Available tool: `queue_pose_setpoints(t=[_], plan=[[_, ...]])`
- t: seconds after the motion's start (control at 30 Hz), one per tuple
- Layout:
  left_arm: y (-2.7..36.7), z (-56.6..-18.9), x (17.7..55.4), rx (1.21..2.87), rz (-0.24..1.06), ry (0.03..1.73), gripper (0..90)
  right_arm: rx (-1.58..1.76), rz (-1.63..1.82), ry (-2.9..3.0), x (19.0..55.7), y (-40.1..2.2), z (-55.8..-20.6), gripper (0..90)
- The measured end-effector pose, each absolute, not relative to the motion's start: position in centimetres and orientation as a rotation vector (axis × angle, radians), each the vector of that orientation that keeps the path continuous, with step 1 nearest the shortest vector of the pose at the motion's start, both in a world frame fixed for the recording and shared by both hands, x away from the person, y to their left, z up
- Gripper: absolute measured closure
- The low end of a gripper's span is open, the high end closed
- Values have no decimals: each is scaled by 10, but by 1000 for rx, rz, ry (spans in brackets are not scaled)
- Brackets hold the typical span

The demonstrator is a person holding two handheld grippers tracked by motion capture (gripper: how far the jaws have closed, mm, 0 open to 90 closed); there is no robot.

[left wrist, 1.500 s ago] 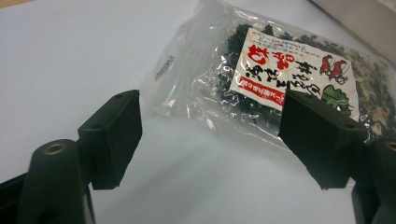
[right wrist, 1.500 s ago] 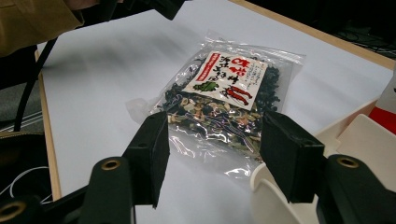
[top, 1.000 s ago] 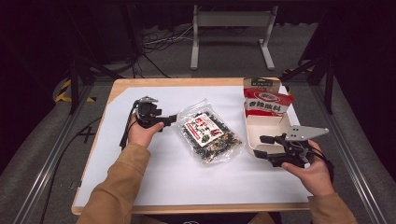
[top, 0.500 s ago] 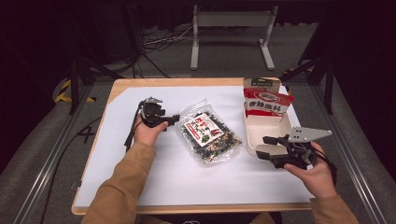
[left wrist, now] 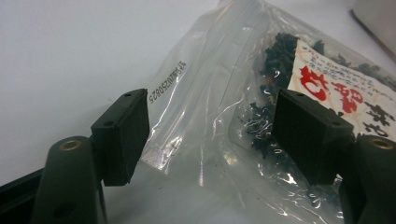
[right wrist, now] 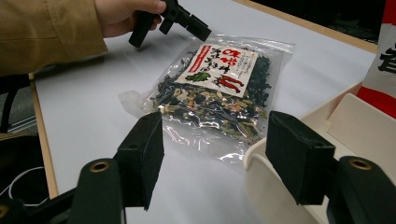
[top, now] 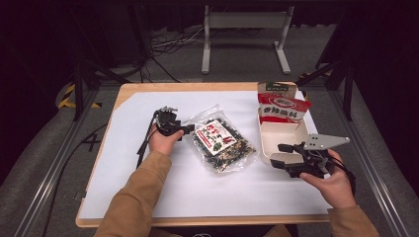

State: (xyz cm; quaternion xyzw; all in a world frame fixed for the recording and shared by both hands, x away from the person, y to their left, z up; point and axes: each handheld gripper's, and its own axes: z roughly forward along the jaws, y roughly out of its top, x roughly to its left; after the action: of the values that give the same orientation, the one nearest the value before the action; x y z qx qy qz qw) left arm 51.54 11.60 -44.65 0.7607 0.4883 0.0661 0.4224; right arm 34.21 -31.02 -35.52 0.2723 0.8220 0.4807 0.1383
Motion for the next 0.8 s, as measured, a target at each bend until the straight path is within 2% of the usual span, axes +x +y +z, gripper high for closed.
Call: queue_pose_setpoints(t=[0.23,0.5,0.7,0.8], plan=[[112,-450,515,1904,134,1200,346,787,1398,2383,341,-309,-355,357],[105,-451,511,1958,232,1181,410,786,1394,2387,342,-308,-355,352],[101,-450,509,1986,262,1176,499,783,1407,2379,341,-307,-354,351],[98,-449,507,1994,291,1183,582,782,1413,2378,341,-307,-353,351]])
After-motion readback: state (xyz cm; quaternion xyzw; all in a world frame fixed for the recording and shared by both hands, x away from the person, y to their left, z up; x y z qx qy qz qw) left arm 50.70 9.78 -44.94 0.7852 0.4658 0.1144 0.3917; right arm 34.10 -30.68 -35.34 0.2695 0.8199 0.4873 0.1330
